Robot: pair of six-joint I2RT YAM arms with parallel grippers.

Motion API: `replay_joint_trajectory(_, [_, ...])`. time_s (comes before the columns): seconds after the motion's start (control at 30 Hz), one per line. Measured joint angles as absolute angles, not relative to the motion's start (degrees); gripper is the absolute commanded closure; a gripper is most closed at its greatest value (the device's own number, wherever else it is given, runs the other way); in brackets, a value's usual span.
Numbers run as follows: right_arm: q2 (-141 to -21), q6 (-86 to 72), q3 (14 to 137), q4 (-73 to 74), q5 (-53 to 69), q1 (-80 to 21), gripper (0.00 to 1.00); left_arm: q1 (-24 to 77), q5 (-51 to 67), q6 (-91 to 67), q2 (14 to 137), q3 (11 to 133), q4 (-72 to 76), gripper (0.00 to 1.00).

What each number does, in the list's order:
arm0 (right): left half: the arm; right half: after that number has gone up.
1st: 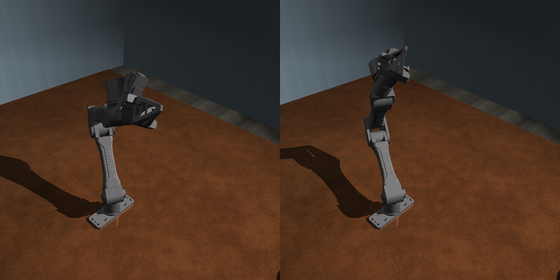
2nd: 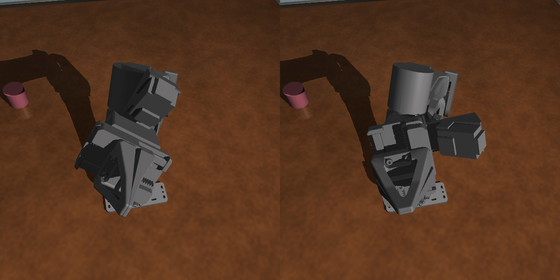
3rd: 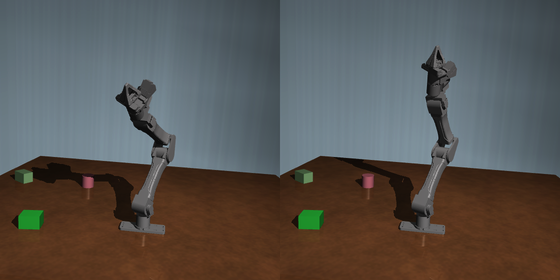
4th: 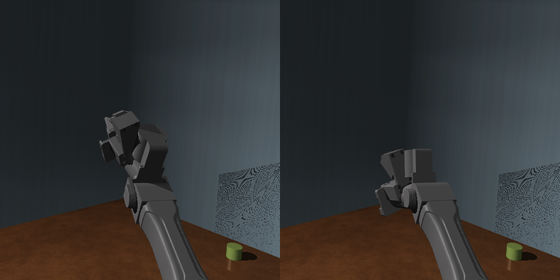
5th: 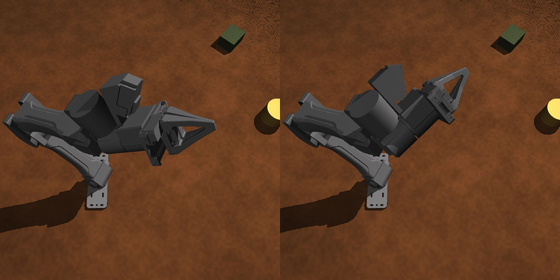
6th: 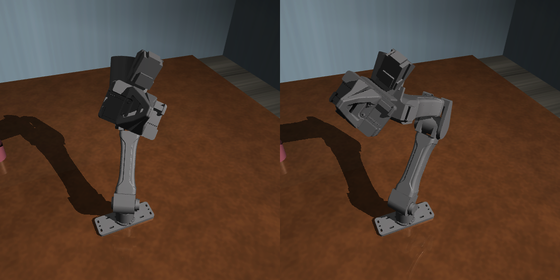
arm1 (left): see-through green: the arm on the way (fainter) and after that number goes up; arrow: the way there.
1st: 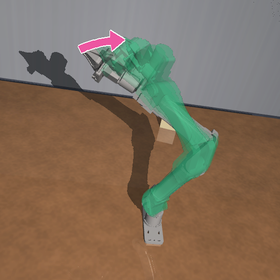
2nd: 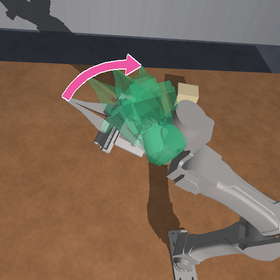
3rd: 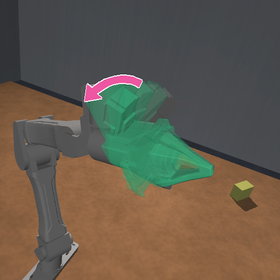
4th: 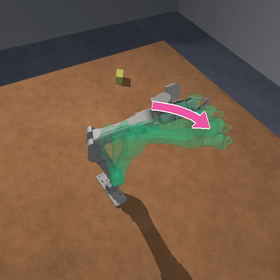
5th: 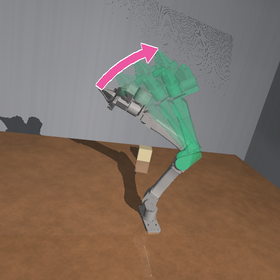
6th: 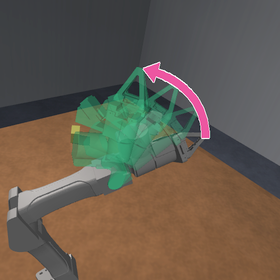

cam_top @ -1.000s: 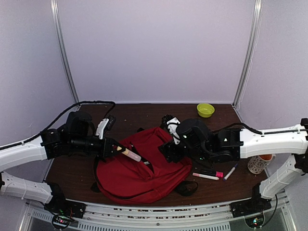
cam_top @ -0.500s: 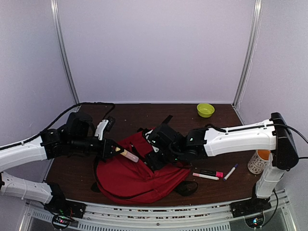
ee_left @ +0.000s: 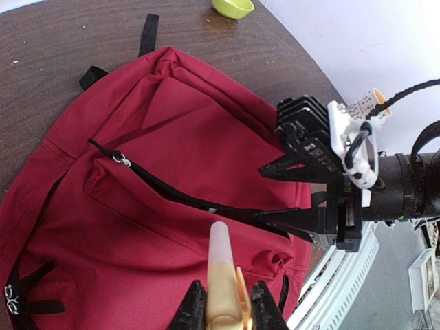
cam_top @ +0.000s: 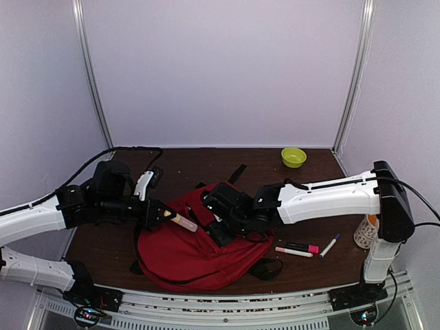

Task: Pack the student bag
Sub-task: Pick up the lower front pocket of the student bag.

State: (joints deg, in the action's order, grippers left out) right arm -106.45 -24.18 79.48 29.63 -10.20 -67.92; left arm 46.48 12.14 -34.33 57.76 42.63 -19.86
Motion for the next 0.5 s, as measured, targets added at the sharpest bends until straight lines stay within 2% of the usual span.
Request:
replay_joint_trajectory(0.07, [-107.37,-24.45,79.85,30.24,-10.28,-68.03,0.62,46.48,12.14,-34.33,57.76,42.63,-19.84,1.0])
replay_joint_trajectory(0.2, [-108.73,-24.77,80.53,31.53,-10.57,-68.16,0.85,46.48,12.03,-34.33,57.76,42.63,-19.84,1.0])
replay_joint_trajectory(0.3, [-108.77,-25.26,80.75,32.67,-10.74,-68.18,0.97,46.48,11.86,-34.33,57.76,42.63,-19.81,1.0])
replay_joint_trajectory(0.33, [-108.77,-25.41,80.9,32.91,-10.83,-68.23,1.0,46.48,11.79,-34.33,57.76,42.63,-19.79,1.0])
replay_joint_trajectory(0.5, [-108.77,-25.96,81.41,33.91,-11.55,-68.51,1.0,46.48,11.79,-34.33,57.87,42.63,-19.46,1.0])
